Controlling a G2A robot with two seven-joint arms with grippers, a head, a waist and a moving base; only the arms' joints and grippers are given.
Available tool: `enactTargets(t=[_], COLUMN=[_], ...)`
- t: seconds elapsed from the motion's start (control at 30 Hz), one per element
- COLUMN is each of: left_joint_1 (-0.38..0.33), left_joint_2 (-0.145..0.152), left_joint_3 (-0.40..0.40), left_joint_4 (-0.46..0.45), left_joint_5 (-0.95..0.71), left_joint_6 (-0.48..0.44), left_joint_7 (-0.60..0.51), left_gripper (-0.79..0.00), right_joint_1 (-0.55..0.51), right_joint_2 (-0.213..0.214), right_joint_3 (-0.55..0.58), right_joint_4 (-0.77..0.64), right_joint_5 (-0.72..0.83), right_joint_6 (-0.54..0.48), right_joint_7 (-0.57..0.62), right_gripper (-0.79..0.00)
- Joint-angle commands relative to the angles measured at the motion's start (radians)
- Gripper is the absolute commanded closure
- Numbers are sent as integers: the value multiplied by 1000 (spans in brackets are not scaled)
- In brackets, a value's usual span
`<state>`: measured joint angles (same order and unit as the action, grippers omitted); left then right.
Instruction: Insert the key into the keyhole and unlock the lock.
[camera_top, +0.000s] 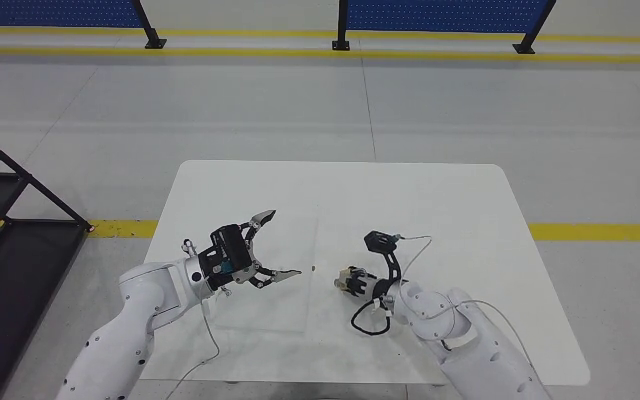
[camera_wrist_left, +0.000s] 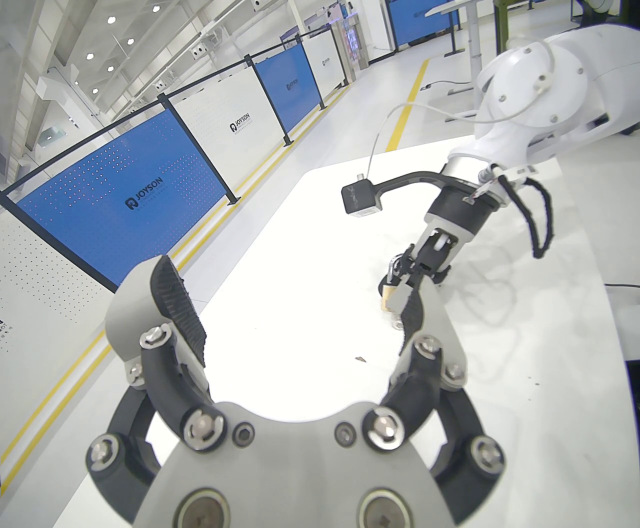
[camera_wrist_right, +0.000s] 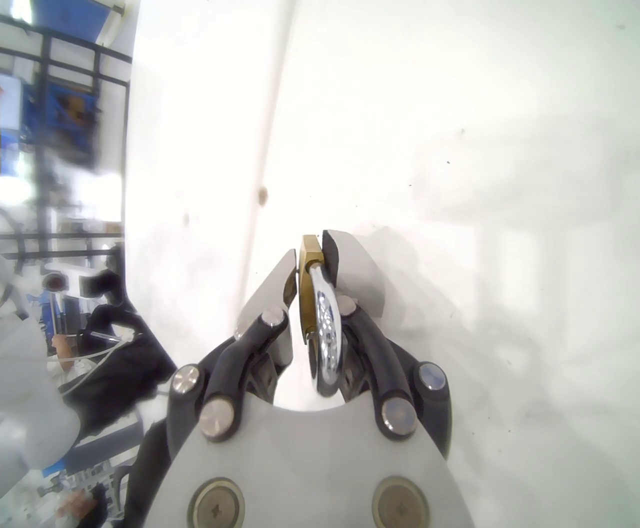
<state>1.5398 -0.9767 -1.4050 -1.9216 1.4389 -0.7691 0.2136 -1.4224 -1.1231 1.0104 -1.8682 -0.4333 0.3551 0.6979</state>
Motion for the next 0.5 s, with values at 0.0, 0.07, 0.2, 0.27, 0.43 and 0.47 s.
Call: enactTargets(t=[0.0, 0.07, 0.2, 0.27, 0.43, 0.47], left_joint_1=[0, 0, 0, 0, 0, 0], left_joint_2=[0, 0, 0, 0, 0, 0], left_joint_3=[0, 0, 0, 0, 0, 0], left_joint_4=[0, 0, 0, 0, 0, 0], left_joint_5=[0, 0, 0, 0, 0, 0], left_joint_6=[0, 0, 0, 0, 0, 0], left_joint_7=[0, 0, 0, 0, 0, 0], left_gripper=[-785, -785, -785, -785, -785, -785], right_joint_1=[3, 5, 6, 7, 3, 1], right_joint_2=[1, 2, 4, 5, 8, 9], right_joint_3=[1, 0, -1, -1, -7, -9], right_joint_4=[-4, -9, -20, -25, -49, -54], right_joint_5=[-11, -34, -62, -78, -137, -152], right_joint_6=[-1, 1, 2, 5, 11, 13], right_joint_7=[8, 15, 28, 33, 42, 44], right_gripper=[-785, -785, -785, -785, -785, -785])
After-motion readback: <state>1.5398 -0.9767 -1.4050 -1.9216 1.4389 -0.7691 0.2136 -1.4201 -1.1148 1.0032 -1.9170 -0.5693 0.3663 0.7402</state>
